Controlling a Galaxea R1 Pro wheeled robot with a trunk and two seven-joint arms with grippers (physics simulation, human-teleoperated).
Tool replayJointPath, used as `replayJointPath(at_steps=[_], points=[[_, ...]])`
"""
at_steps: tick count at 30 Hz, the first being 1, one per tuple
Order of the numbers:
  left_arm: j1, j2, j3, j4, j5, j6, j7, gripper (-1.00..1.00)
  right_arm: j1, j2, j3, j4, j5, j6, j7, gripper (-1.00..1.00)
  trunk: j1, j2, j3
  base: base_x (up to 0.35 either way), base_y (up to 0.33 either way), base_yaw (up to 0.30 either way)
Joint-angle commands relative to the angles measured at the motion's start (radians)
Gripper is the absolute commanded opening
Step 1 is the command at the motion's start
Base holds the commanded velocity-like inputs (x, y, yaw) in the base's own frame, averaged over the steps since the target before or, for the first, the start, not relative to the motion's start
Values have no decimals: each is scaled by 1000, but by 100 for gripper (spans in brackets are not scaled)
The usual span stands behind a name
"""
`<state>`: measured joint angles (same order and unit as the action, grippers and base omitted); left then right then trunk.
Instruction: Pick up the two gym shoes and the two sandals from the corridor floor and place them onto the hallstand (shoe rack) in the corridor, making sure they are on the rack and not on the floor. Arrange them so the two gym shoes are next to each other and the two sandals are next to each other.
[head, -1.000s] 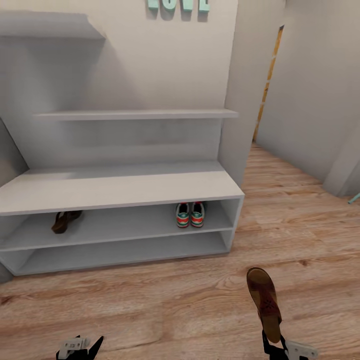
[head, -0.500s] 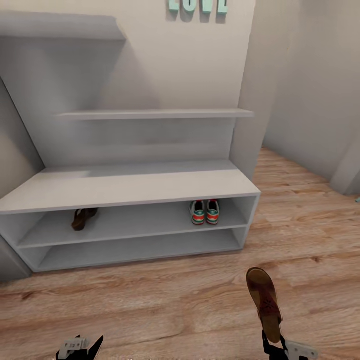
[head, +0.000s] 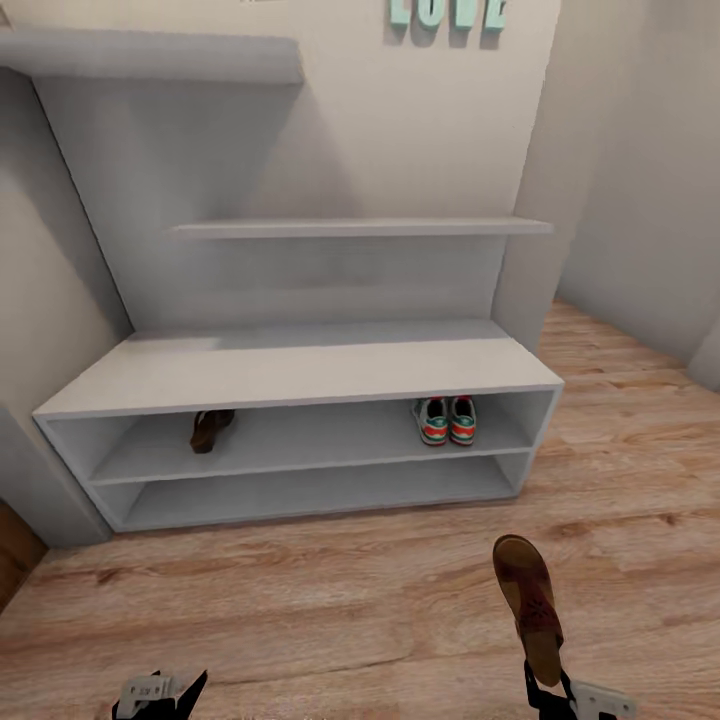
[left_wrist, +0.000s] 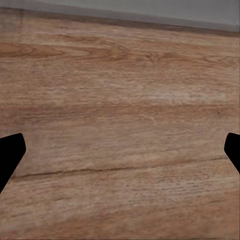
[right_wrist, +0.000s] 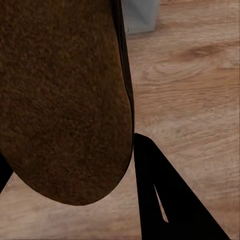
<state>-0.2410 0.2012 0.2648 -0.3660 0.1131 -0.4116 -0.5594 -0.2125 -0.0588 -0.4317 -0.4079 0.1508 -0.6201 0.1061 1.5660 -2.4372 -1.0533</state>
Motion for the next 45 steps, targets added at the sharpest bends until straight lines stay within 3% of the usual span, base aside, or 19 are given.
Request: replayJointPath(at_steps=[1, 33, 45], points=[[-1, 0, 3, 2, 8, 2, -10, 100, -1, 1, -9, 0, 4, -3, 9, -100, 0, 0, -1, -5, 305, 231], [0, 0, 2, 2, 8, 2, -10, 100, -1, 0, -7, -4, 4, -3, 10, -100, 0, 0, -1, 0, 306, 8], [0, -3, 2, 2, 6, 2, -10, 100, -1, 1, -7, -5, 3, -4, 9, -100, 0, 0, -1, -15, 71, 171]])
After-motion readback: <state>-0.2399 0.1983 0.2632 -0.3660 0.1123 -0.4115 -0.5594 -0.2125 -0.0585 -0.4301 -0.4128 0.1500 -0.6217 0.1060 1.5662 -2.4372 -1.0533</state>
